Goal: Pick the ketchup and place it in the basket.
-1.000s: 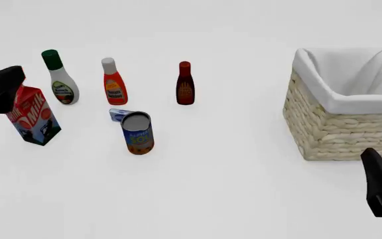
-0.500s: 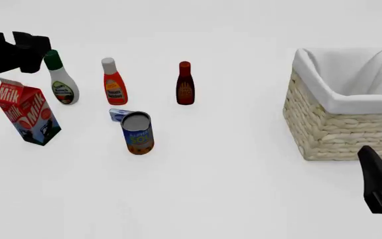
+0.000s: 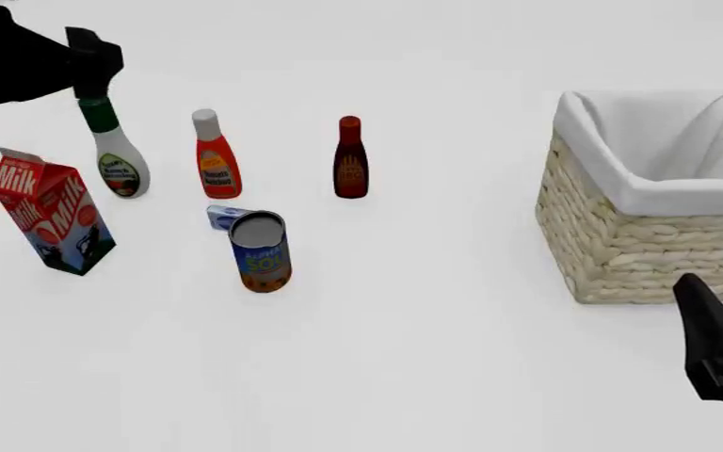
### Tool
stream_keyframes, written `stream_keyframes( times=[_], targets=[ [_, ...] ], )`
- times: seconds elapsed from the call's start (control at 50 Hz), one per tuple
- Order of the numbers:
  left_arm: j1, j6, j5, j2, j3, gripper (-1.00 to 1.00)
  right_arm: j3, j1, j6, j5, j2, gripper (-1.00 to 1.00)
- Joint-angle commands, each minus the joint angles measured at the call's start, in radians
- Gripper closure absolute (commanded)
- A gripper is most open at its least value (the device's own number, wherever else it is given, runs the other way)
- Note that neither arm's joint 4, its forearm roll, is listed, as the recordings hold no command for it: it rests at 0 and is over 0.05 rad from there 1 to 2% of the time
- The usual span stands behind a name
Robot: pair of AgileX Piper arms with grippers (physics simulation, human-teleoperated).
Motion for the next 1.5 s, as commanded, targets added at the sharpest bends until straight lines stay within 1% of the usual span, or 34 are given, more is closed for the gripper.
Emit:
stream_keyframes(
  times=[0.02, 0.08, 0.1, 0.22, 0.28, 0.4, 0.44, 0.48, 0.54, 0.82, 0.92, 0.96, 1.0, 1.18, 1.2, 1.24, 1.26, 1.32, 1.5],
  targets=[
    [0.019, 0.017, -0.022, 0.097, -0.068, -1.00, 0.000, 0.002, -0.002, -0.011, 0.015, -1.00],
    [0.015, 0.007, -0.022, 0.114, -0.074, -1.00, 0.000, 0.002, -0.002, -0.018, 0.023, -1.00],
    [0.018, -0.013, -0.020, 0.138, -0.083, -1.00, 0.000, 0.003, -0.001, -0.022, 0.028, -1.00],
    [0.015, -0.013, -0.040, 0.182, -0.088, -1.00, 0.000, 0.010, -0.006, -0.034, 0.043, -1.00],
    [0.016, -0.021, -0.036, 0.217, -0.108, -1.00, 0.000, 0.011, -0.006, -0.036, 0.046, -1.00],
    [0.005, -0.016, -0.038, 0.261, -0.140, -1.00, 0.000, 0.010, -0.008, -0.032, 0.041, -1.00],
    [0.000, -0.005, -0.043, 0.264, -0.142, -1.00, 0.000, 0.010, -0.009, -0.035, 0.043, -1.00],
    [-0.005, -0.013, -0.039, 0.275, -0.152, -1.00, 0.000, 0.011, -0.009, -0.036, 0.045, -1.00],
    [-0.008, -0.006, -0.039, 0.282, -0.160, -1.00, 0.000, 0.011, -0.009, -0.036, 0.045, -1.00],
    [-0.005, -0.016, -0.027, 0.350, -0.220, -1.00, 0.000, 0.012, -0.010, -0.044, 0.056, -1.00],
    [0.001, -0.010, -0.035, 0.390, -0.245, -1.00, 0.000, 0.014, -0.010, -0.057, 0.072, -1.00],
    [0.007, 0.003, -0.046, 0.404, -0.247, -1.00, 0.000, 0.013, -0.010, -0.060, 0.076, -1.00],
    [0.011, -0.007, -0.043, 0.427, -0.260, -1.00, 0.000, 0.013, -0.013, -0.063, 0.081, -1.00],
    [0.017, 0.013, -0.060, 0.486, -0.296, -1.00, 0.000, 0.014, -0.015, -0.084, 0.107, -1.00],
    [0.015, 0.001, -0.049, 0.500, -0.306, -1.00, 0.000, 0.014, -0.016, -0.083, 0.108, -1.00],
    [0.017, 0.013, -0.057, 0.506, -0.307, -1.00, 0.000, 0.014, -0.017, -0.085, 0.112, -1.00],
    [0.015, 0.002, -0.047, 0.523, -0.319, -1.00, 0.000, 0.013, -0.018, -0.086, 0.113, -1.00],
    [0.015, 0.009, -0.053, 0.534, -0.325, -1.00, 0.000, 0.015, -0.017, -0.090, 0.118, -1.00],
    [0.007, 0.003, -0.043, 0.577, -0.368, -1.00, 0.000, 0.016, -0.013, -0.101, 0.129, -1.00]
  ],
)
